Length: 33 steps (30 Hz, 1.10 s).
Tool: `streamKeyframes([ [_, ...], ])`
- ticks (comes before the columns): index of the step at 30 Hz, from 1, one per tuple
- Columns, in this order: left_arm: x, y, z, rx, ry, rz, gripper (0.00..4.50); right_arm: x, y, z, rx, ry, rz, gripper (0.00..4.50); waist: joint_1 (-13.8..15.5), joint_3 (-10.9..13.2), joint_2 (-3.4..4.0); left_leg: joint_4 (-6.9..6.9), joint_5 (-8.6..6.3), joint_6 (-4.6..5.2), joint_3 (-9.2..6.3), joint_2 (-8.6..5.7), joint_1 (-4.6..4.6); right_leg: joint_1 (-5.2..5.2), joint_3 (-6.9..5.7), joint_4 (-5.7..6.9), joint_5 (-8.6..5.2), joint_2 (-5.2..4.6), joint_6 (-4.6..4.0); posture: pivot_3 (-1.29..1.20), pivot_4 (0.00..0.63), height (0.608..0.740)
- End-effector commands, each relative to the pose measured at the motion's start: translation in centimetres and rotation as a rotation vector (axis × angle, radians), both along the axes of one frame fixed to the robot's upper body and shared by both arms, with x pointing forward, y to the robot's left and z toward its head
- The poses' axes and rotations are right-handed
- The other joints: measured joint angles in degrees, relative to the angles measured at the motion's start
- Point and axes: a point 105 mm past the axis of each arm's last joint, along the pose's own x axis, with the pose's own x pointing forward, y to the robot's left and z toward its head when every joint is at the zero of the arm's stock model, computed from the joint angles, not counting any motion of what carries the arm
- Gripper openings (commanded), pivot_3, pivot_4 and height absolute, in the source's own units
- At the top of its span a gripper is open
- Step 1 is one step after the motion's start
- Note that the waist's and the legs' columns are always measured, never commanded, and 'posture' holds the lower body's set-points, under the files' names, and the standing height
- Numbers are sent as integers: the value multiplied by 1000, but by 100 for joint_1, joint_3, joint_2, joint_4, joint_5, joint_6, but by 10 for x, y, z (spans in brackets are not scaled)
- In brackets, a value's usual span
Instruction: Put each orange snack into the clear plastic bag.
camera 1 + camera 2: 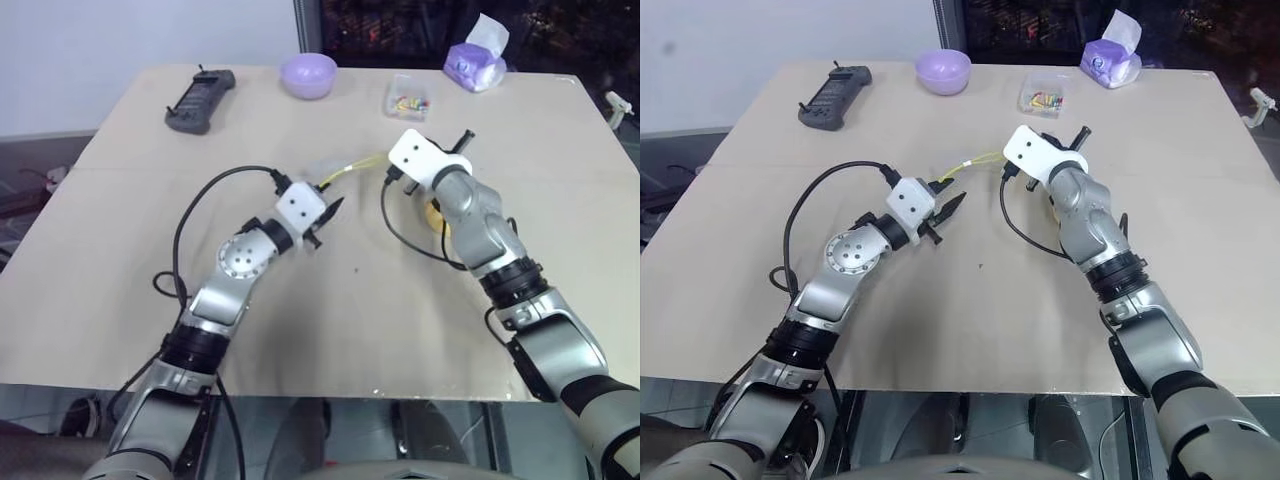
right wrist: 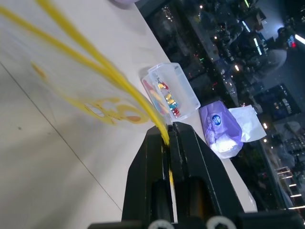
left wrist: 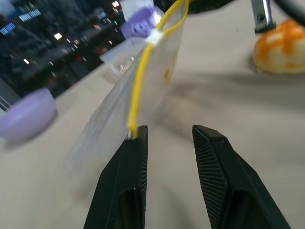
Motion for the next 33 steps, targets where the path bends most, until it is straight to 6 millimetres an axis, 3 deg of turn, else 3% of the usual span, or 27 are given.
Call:
streamKeyframes([
  [1, -5, 2, 38, -37, -146, -5, 1597, -4, 5, 8, 0, -37, 18, 0, -4, 0, 0, 1, 0, 0, 0, 0, 0, 0, 0, 3, 0, 0, 0, 0, 150, 740],
  [6, -8, 3, 44, -60, -133, -22, 1597, -3, 12, -3, -68, -46, 18, 0, -19, 0, 0, 7, 0, 0, 1, 0, 2, 0, 1, 14, 0, 0, 0, 0, 150, 740],
  [8, -10, 5, 36, -36, -89, -37, 1597, -3, 12, -11, -69, -30, 9, 0, -26, -1, -1, 12, 0, 0, 1, 0, 3, 0, 1, 21, 0, 1, 0, 0, 150, 740],
  [11, -16, 22, 25, 7, -45, -14, 1597, 0, 7, -16, -24, -15, -43, 0, -102, -1, 0, 16, 0, 0, 1, 0, 5, 0, 3, 29, 0, 1, 0, 0, 150, 740],
  [16, -24, 33, 34, 9, -85, 12, 1597, 3, 3, -18, -10, -10, -76, 0, -126, 0, 0, 36, 0, 0, -3, 0, 5, -3, 4, 57, -1, 3, -1, 0, 150, 740],
  [21, -21, 30, 43, 43, -159, 59, 1597, 3, 8, -18, -6, -6, -66, 0, -127, 0, 0, 56, 0, 2, -5, -1, 8, 2, 3, 73, 0, 4, 0, 0, 150, 740],
  [28, -21, 7, 14, 116, -84, -3, 1597, 1, 17, -18, 3, -4, -43, 0, -133, 0, 0, 57, 0, 2, -5, -1, 7, 1, 4, 74, 0, 5, 0, 0, 150, 740],
  [33, -17, 13, 6, 126, -55, 26, 1597, 1, 15, -19, 3, 1, -45, 0, -138, 0, 0, 57, 0, 2, -6, -1, 8, 1, 3, 75, 0, 6, 0, 0, 150, 740],
])
